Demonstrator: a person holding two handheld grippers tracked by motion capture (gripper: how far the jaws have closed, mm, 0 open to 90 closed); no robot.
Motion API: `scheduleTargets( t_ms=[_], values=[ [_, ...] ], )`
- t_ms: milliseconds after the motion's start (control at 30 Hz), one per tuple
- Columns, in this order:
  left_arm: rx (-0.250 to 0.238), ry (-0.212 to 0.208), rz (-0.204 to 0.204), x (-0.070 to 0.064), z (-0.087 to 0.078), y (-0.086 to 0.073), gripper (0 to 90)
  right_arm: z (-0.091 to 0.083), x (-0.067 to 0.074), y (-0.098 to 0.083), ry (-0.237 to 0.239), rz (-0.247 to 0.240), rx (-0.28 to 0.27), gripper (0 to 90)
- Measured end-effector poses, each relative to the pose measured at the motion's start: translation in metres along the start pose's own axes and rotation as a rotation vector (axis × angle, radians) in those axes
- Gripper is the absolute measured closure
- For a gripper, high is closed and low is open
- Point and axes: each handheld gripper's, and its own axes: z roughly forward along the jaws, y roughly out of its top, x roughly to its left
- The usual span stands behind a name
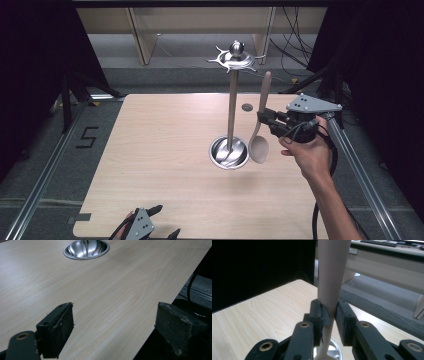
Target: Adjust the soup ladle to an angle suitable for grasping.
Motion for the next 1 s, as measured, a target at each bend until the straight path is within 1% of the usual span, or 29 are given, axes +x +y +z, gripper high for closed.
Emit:
scheduleTargets(
  t_ms=[33,67,133,167,200,233,267,300,333,367,400,467,500,567,600,633,667,733,767,800,833,867,900,933,967,1000],
  values=[
    [0.000,-0.002,0.000,0.000,0.000,0.000,14.7,0.002,0.001,0.002,0.003,0.010,0.002,76.8],
    [0.000,-0.003,-0.005,0.000,0.000,0.000,14.7,0.002,0.001,0.003,-0.001,0.001,0.007,76.8],
    [-0.007,0.004,-0.003,0.000,0.001,0.000,14.7,0.003,0.001,0.004,-0.005,0.005,0.006,76.8],
    [-0.003,0.004,0.000,0.000,0.000,0.000,14.7,0.004,0.001,0.005,0.003,0.013,0.008,76.8],
    [-0.002,0.003,0.006,0.000,0.000,0.000,14.7,0.005,0.001,0.006,0.004,-0.003,0.004,76.8],
    [-0.002,0.002,0.006,0.000,0.000,0.000,14.7,0.005,0.002,0.006,-0.002,0.000,0.012,76.8],
    [-0.002,0.003,0.006,0.000,0.000,0.000,14.7,0.007,0.002,0.007,-0.008,-0.004,0.007,76.8],
    [0.005,-0.004,0.008,0.001,0.000,0.000,14.7,0.007,0.003,0.007,-0.008,0.008,0.014,76.8],
    [-0.002,-0.004,0.003,0.000,0.000,0.000,14.7,0.008,0.001,0.007,0.002,-0.007,0.019,76.8],
    [0.000,-0.004,0.005,0.000,0.000,0.000,14.7,0.008,0.001,0.008,-0.003,-0.013,0.025,76.8],
    [0.002,-0.002,0.004,0.000,0.000,0.000,14.7,0.009,0.000,0.008,-0.009,-0.007,0.031,76.8],
    [0.005,-0.006,0.006,0.000,0.000,0.000,14.7,0.010,0.000,0.008,-0.008,-0.009,0.028,76.8],
    [0.004,-0.011,-0.003,0.000,0.001,0.000,14.7,0.011,0.000,0.008,-0.006,0.000,0.032,76.8],
    [0.008,-0.010,0.001,0.000,0.001,0.000,14.7,0.012,-0.001,0.008,-0.013,-0.009,0.033,76.8],
    [0.013,-0.008,0.015,0.000,0.000,0.000,14.7,0.013,-0.001,0.008,-0.012,-0.010,0.037,76.8],
    [0.006,-0.011,0.009,0.000,0.000,0.000,14.7,0.014,0.000,0.009,-0.004,0.005,0.043,76.8],
    [0.006,-0.009,0.005,0.000,0.000,0.000,14.7,0.015,-0.002,0.010,-0.009,-0.007,0.047,76.8],
    [0.008,-0.010,0.006,0.000,0.000,0.000,14.7,0.017,-0.002,0.012,-0.014,-0.014,0.042,76.8],
    [0.009,-0.011,-0.003,0.000,0.001,0.000,14.7,0.018,0.000,0.012,-0.010,0.004,0.050,76.8],
    [0.001,-0.007,-0.005,-0.001,0.001,0.000,14.7,0.019,0.001,0.013,-0.017,0.000,0.046,76.8],
    [0.008,-0.009,0.000,-0.001,0.001,0.000,14.7,0.020,0.001,0.014,-0.025,-0.014,0.048,76.8],
    [0.002,-0.002,0.008,-0.001,0.001,-0.001,14.7,0.021,0.001,0.014,-0.010,-0.002,0.057,76.8],
    [0.002,-0.002,0.008,-0.001,0.001,-0.001,14.7,0.021,0.001,0.015,-0.014,-0.006,0.067,76.8],
    [0.012,-0.011,0.038,0.001,0.000,0.000,14.7,0.022,0.000,0.016,-0.012,-0.010,0.069,76.8],
    [0.012,-0.011,0.038,0.001,0.000,0.000,14.7,0.023,0.001,0.016,-0.017,0.004,0.071,76.8],
    [0.022,-0.001,0.038,0.001,0.000,0.000,14.7,0.024,0.001,0.016,-0.019,-0.003,0.071,76.8]
  ],
)
